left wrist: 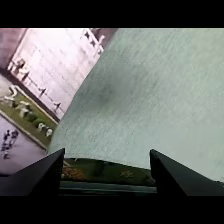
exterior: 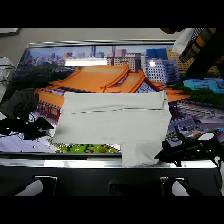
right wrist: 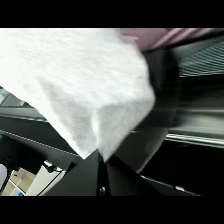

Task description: Fold the clothes and pants, and hang the long-sleeved shirts on hangers.

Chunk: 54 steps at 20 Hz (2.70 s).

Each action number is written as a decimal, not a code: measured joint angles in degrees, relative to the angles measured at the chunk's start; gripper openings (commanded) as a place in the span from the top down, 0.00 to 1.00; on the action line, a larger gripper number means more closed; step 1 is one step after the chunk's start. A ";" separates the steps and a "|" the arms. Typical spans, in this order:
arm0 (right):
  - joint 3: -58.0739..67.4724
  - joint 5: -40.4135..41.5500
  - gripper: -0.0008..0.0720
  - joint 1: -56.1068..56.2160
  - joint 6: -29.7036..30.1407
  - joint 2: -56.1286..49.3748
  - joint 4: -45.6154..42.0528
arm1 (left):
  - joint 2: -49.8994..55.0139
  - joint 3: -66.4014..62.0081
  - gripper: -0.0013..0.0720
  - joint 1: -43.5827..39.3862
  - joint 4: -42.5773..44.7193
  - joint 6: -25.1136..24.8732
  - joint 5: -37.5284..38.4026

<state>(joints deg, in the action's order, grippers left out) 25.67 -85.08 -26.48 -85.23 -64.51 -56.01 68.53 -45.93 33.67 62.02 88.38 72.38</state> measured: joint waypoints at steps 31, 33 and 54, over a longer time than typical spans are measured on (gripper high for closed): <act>-0.20 0.02 0.94 0.00 -3.21 20.55 2.91 | -3.74 10.91 0.95 2.34 -4.26 -3.48 -1.20; 0.00 -2.91 0.94 -0.02 -5.51 27.69 3.65 | -9.03 10.91 0.95 2.27 -2.12 -1.73 0.39; 27.91 33.11 0.94 8.98 22.62 -14.43 31.78 | 19.54 -25.81 0.95 -14.58 -2.64 0.85 -16.00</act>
<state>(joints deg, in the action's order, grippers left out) 53.58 -51.96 -17.50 -62.61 -78.94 -24.23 88.07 -71.75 19.09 59.37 89.23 56.38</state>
